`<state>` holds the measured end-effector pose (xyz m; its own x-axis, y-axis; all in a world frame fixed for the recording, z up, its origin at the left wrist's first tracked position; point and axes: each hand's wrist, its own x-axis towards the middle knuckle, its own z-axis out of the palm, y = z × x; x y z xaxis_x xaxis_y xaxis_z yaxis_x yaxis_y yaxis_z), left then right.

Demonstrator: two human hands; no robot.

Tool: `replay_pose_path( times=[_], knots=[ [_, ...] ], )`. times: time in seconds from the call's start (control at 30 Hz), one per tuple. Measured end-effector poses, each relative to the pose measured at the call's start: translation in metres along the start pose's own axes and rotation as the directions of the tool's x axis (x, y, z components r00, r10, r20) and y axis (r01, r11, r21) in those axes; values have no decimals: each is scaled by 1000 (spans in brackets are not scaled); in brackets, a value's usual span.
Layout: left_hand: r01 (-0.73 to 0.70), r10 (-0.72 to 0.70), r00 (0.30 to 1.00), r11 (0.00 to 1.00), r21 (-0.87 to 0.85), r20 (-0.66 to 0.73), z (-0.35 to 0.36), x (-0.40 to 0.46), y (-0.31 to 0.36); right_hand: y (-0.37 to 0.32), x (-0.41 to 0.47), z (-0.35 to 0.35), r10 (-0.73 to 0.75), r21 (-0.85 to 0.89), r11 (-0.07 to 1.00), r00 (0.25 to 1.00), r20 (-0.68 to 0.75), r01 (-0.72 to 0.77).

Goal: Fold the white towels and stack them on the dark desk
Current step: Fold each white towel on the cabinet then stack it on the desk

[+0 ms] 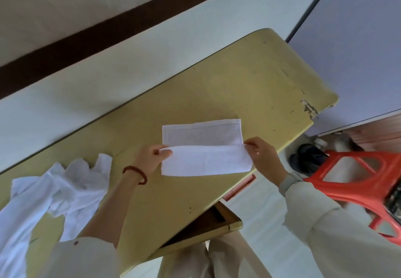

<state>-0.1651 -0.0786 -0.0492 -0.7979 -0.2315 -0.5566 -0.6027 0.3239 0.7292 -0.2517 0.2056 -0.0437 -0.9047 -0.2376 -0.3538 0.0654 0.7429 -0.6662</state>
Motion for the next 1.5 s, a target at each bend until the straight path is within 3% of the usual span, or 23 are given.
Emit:
replay_pose_path(
  times=[0.17,0.37,0.87,1.27,1.5],
  knots=[
    [-13,-16,981,989,-146,-192,2,31,14,-16,45,4,65,156,987,987,-149,-41],
    [47,-80,940,993,-107,-331,7,62,5,-11,79,19,76,163,985,980,-184,-46],
    [19,-62,921,993,-115,-384,9,83,-14,5,99,41,23,17,1000,972,-233,-19],
    [12,99,904,967,255,-416,10,86,-12,6,98,43,-46,-77,997,974,-221,29],
    [60,93,896,944,325,-434,13,89,-8,5,100,40,-17,-77,997,978,-210,1]
  ],
)
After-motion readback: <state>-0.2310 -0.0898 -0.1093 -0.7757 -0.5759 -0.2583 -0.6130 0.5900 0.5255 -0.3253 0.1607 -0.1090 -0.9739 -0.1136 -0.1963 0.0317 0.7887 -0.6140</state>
